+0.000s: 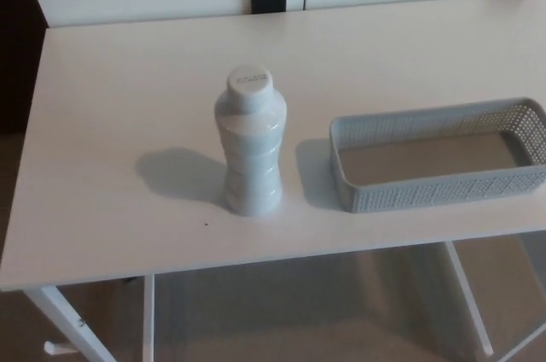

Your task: The robot walk up to a desk on which a bottle is kept on the left hand side and a container is kept on the right hand side. The robot uses its left hand to pick up the bottle and places it in the container.

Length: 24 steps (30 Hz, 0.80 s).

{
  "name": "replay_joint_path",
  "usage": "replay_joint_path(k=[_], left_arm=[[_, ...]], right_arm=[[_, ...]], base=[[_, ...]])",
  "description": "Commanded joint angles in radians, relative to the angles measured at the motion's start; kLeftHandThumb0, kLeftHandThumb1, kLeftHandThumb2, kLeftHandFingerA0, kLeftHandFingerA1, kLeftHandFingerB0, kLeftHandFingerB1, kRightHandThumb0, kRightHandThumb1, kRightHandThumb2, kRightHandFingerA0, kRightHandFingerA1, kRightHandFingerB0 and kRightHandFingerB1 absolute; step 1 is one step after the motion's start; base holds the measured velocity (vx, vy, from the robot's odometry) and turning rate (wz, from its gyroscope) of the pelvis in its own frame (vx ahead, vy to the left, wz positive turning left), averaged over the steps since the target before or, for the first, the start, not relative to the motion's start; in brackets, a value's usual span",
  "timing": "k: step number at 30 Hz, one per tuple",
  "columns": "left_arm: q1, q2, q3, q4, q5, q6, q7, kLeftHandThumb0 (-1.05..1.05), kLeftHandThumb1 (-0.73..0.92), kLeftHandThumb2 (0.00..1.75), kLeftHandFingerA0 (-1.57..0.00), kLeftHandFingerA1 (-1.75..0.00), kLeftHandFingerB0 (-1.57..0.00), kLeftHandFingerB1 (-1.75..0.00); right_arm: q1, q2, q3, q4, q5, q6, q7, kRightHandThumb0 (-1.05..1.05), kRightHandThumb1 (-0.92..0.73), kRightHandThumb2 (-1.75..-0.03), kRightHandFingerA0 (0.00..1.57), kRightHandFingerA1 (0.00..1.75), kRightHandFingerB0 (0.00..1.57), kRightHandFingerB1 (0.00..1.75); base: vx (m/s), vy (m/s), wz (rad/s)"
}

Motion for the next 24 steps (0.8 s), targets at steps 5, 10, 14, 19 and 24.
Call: replay_joint_path(k=[5, 10, 14, 19, 24], left_arm=[[-0.236, 0.01, -0.039, -0.137, -0.046, -0.027, 0.101, -0.55, 0.42, 0.65, -0.11, -0.4, -0.08, -0.28], [-0.333, 0.044, -0.158, -0.153, 0.05, -0.039, 0.092, -0.5, 0.39, 0.72, -0.04, -0.39, -0.01, -0.25], [-0.462, 0.114, -0.369, -0.109, 0.151, 0.012, 0.091, -0.48, 0.36, 0.73, 0.0, -0.34, 0.0, -0.23], [-0.586, 0.112, -0.565, 0.007, 0.272, 0.036, 0.139, -0.54, 0.36, 0.73, -0.02, -0.31, -0.02, -0.19], [-0.68, 0.091, -0.739, 0.118, 0.384, 0.061, 0.183, -0.61, 0.39, 0.76, -0.04, -0.29, -0.04, -0.14]], right_arm=[[-0.118, 0.01, -0.042, -0.045, 0.014, 0.078, -0.072, -0.32, -0.57, -1.71, 0.6, 1.18, 0.05, 0.89], [-0.08, 0.021, -0.052, -0.021, 0.009, 0.086, -0.079, -0.19, -0.64, -1.64, 0.49, 1.04, 0.11, 0.83], [-0.043, 0.026, -0.058, 0.046, 0.006, 0.057, -0.062, -0.09, -0.69, -1.63, 0.43, 0.98, 0.14, 0.82], [-0.033, 0.027, -0.057, 0.113, 0.007, -0.002, -0.038, -0.09, -0.67, -1.62, 0.43, 0.98, 0.13, 0.81], [-0.035, 0.023, -0.057, 0.157, 0.003, -0.019, -0.03, -0.12, -0.61, -1.55, 0.4, 0.92, 0.18, 0.8]], base=[[-0.01, -0.1, 0.05], [0.0, -0.019, 0.01], [0.0, 0.0, 0.0], [0.0, 0.0, 0.0], [0.0, 0.0, 0.0]])
